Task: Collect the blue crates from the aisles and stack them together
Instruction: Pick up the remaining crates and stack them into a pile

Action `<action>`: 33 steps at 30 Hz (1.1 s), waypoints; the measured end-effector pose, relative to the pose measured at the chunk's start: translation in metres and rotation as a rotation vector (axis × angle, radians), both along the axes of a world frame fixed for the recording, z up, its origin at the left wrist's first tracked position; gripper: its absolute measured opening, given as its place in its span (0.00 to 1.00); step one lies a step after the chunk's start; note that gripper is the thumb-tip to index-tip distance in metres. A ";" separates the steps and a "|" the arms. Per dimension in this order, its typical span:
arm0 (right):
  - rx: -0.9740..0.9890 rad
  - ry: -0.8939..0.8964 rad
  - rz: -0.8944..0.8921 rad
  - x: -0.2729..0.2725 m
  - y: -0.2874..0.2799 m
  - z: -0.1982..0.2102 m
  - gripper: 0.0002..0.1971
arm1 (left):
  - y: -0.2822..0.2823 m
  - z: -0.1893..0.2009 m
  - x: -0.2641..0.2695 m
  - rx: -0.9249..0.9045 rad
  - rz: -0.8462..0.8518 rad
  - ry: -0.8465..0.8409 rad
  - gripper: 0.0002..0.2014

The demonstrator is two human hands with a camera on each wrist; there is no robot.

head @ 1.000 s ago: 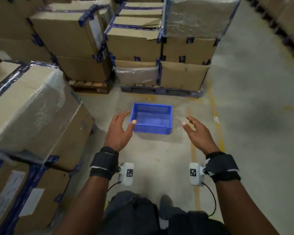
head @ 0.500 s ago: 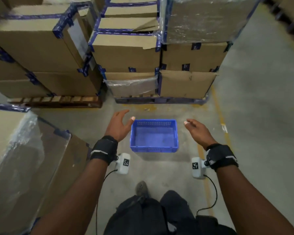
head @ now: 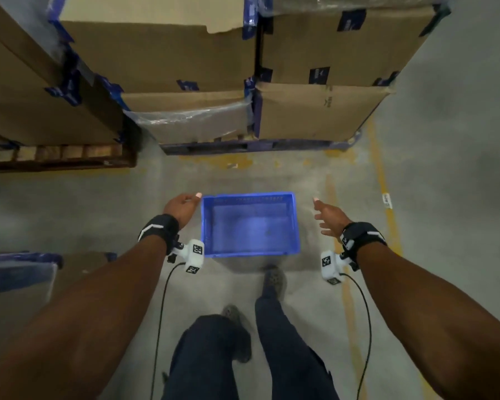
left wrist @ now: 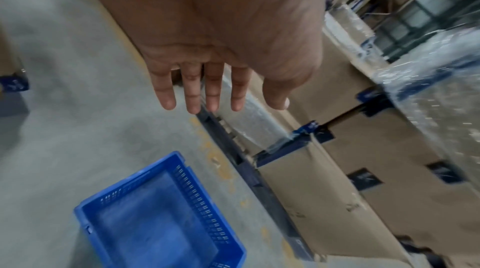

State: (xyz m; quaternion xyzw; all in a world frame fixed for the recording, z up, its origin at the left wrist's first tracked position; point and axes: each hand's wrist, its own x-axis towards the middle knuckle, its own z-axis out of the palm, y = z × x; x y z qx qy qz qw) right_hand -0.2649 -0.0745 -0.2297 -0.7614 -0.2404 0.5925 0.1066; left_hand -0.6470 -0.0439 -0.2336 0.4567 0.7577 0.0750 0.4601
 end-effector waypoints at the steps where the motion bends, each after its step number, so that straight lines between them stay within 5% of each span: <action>1: -0.021 0.014 -0.013 0.002 0.009 -0.020 0.36 | 0.011 -0.020 -0.002 -0.018 0.024 -0.008 0.23; 5: -0.072 0.058 -0.128 0.005 0.045 -0.119 0.34 | 0.046 -0.126 -0.015 -0.131 0.147 -0.050 0.20; 11: -0.165 0.029 -0.184 0.006 0.065 -0.283 0.28 | 0.067 -0.292 -0.033 -0.254 0.167 -0.057 0.32; 16: -0.199 -0.013 -0.163 0.014 0.065 -0.413 0.41 | 0.066 -0.424 -0.067 -0.293 0.197 0.001 0.43; 21: -0.097 -0.189 0.010 0.023 0.077 -0.495 0.43 | 0.065 -0.500 -0.083 -0.310 0.183 0.036 0.43; 23: -0.123 -0.201 -0.003 0.046 0.074 -0.540 0.55 | 0.064 -0.525 -0.087 -0.360 0.287 -0.016 0.56; 25: -0.146 -0.152 -0.094 0.067 0.068 -0.585 0.61 | 0.062 -0.527 -0.078 -0.384 0.407 -0.138 0.50; 27: -0.144 -0.069 -0.211 0.064 0.071 -0.578 0.49 | 0.064 -0.523 -0.062 -0.363 0.478 -0.243 0.35; 29: -0.129 -0.005 -0.269 0.043 0.082 -0.548 0.36 | 0.063 -0.533 -0.055 -0.357 0.508 -0.317 0.33; 33: -0.190 0.162 -0.296 0.041 0.091 -0.548 0.43 | 0.065 -0.546 -0.057 -0.377 0.638 -0.446 0.38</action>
